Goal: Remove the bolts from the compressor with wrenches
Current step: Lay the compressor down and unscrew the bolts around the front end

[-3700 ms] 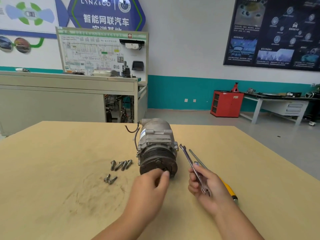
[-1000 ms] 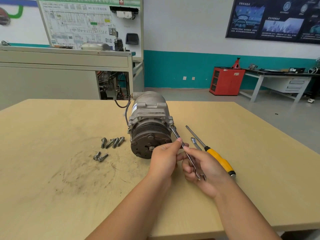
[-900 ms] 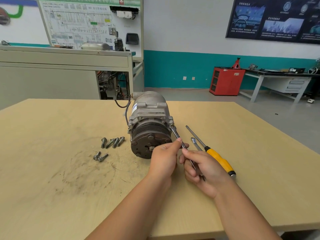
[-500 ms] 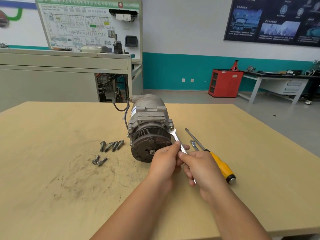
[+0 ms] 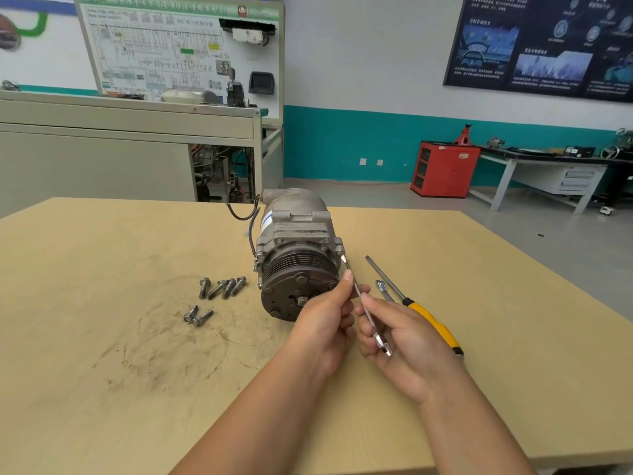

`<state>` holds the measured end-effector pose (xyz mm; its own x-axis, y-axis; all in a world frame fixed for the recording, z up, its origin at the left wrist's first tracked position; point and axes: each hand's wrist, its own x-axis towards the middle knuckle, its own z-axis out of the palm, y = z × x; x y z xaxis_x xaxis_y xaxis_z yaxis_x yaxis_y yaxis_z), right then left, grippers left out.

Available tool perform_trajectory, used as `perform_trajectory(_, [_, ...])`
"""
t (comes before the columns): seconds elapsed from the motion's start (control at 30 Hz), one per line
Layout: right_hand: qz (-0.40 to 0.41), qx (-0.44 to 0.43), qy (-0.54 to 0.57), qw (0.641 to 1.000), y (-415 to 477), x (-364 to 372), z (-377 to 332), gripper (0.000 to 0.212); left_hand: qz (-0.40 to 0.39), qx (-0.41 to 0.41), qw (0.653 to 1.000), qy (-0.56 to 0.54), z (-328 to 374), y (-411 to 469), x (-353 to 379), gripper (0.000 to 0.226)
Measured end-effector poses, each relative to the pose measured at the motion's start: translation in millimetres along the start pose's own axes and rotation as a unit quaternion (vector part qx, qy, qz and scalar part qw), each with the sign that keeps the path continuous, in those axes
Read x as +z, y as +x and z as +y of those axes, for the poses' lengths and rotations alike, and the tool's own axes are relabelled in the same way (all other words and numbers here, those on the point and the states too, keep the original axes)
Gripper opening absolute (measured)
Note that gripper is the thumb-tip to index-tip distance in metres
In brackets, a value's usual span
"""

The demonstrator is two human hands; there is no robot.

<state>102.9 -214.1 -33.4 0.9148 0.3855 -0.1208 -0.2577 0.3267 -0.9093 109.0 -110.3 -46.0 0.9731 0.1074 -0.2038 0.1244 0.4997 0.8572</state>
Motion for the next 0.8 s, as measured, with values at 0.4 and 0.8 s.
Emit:
perform_trajectory(0.4, [0.035, -0.052, -0.174, 0.983, -3.0, 10.4, 14.0, 0.027, 0.011, -0.043, 0.997, -0.061, 3.0, -5.1, -7.2, 0.032])
perform_trajectory(0.8, [0.014, 0.073, 0.013, 0.997, -9.4, 5.3, 23.6, 0.033, 0.011, 0.016, 0.997, 0.074, -1.3, -10.6, -6.7, 0.029])
